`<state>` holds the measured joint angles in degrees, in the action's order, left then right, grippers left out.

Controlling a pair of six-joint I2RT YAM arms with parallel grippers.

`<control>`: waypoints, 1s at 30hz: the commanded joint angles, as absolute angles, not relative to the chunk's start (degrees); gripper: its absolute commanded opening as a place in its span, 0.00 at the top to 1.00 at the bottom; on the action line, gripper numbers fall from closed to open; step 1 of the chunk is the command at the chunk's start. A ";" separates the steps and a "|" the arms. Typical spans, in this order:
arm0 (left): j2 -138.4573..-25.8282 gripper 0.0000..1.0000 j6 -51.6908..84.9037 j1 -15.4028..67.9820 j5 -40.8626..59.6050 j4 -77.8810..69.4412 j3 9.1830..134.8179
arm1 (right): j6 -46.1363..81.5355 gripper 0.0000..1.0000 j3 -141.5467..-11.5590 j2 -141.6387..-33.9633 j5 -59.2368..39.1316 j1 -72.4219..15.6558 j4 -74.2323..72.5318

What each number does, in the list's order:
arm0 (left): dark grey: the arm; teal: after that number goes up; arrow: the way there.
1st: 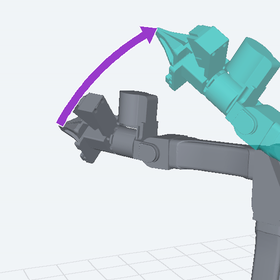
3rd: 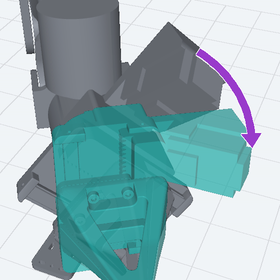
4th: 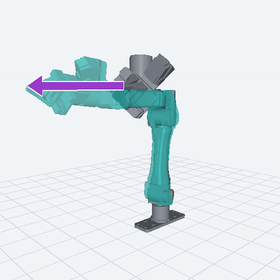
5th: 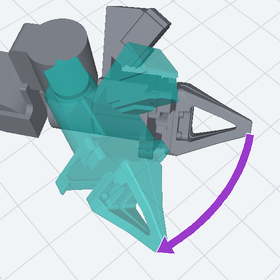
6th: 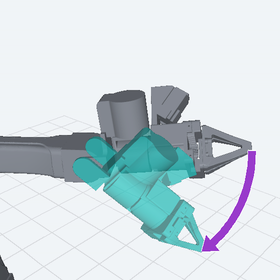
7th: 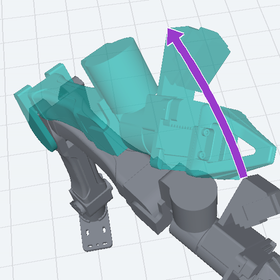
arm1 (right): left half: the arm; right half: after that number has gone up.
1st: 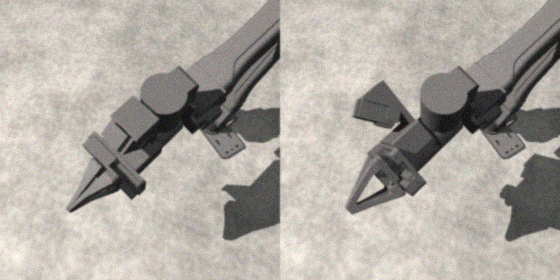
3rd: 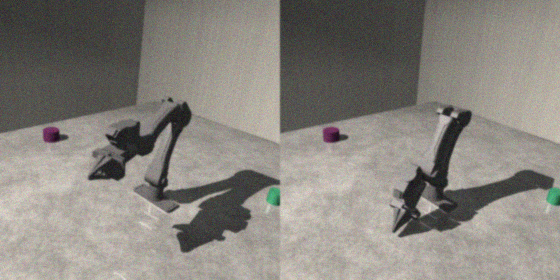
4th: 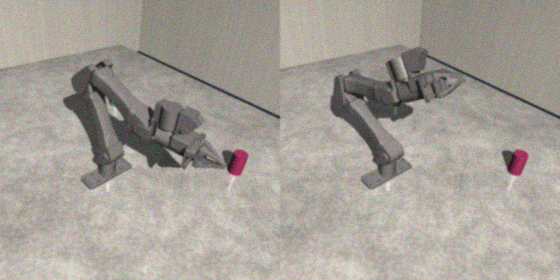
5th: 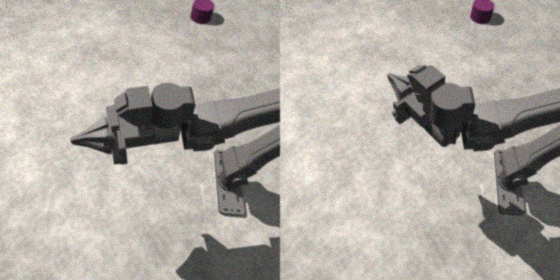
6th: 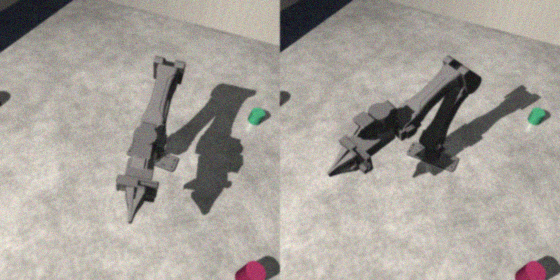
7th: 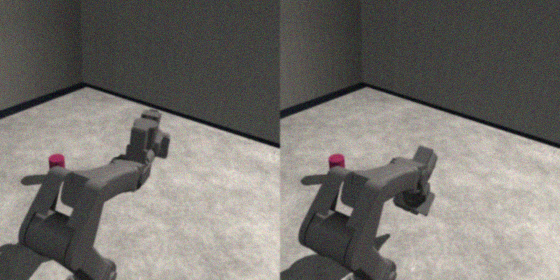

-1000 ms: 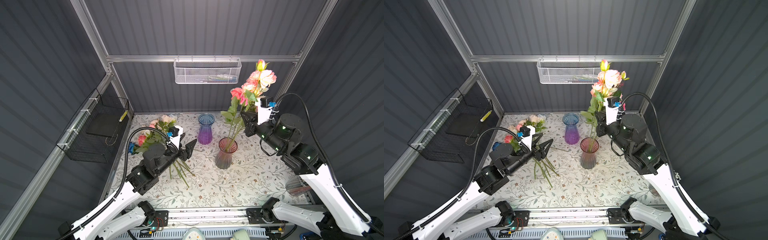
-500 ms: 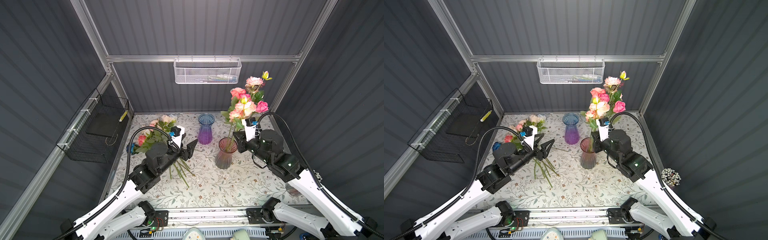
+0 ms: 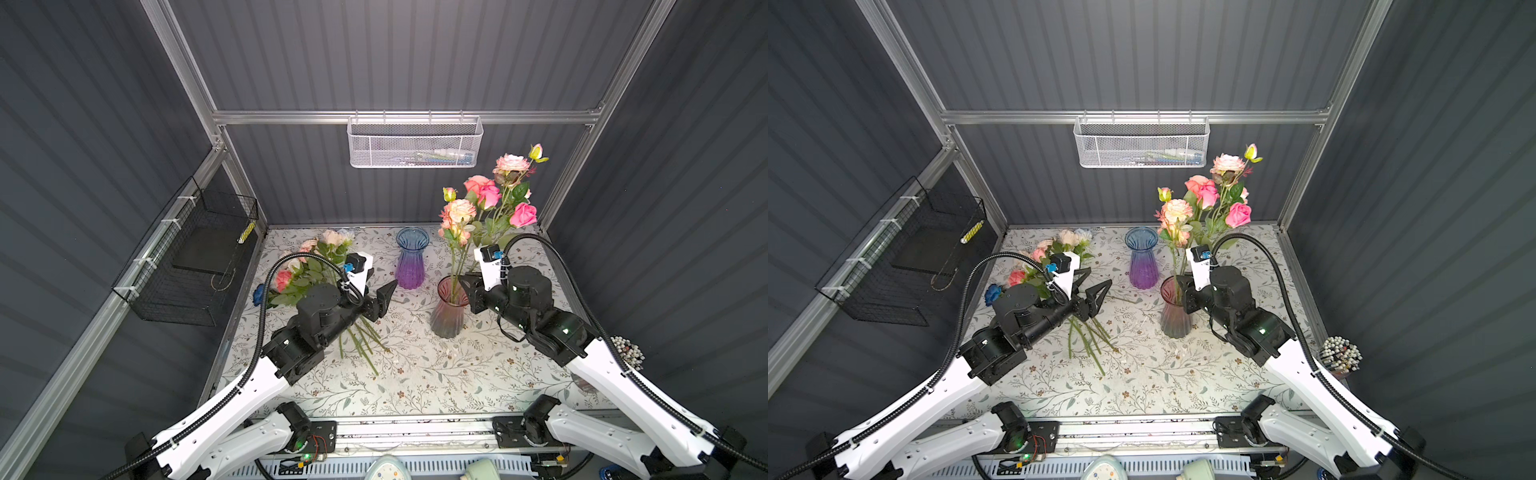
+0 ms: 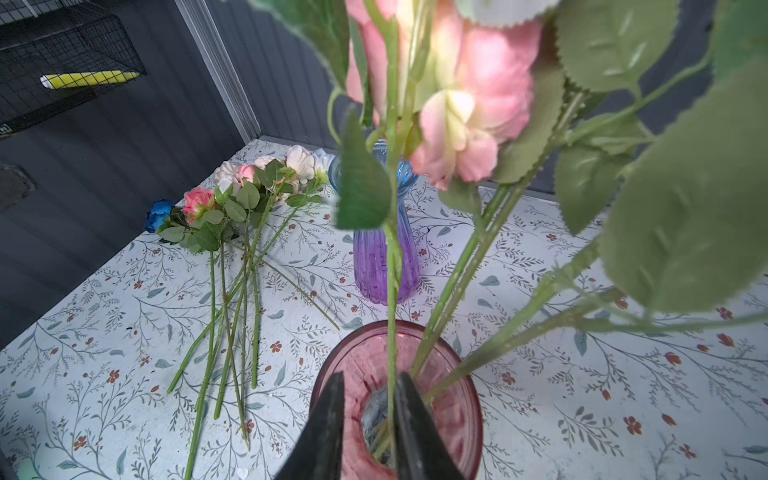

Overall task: Arrange the flowers into the vase
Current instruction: 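Set the bouquet upright in the pink vase with the right gripper, then lower the left gripper to the loose bunch and grasp the white rose stem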

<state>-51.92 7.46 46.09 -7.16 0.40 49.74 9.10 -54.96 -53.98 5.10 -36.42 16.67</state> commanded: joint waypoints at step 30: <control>-72.58 0.38 35.81 27.13 -25.87 20.25 56.99 | 15.02 0.54 -66.81 -42.69 -0.20 -37.53 21.92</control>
<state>-69.69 28.99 31.14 -33.17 13.37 55.55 14.46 -67.85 -41.76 1.26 -37.45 19.88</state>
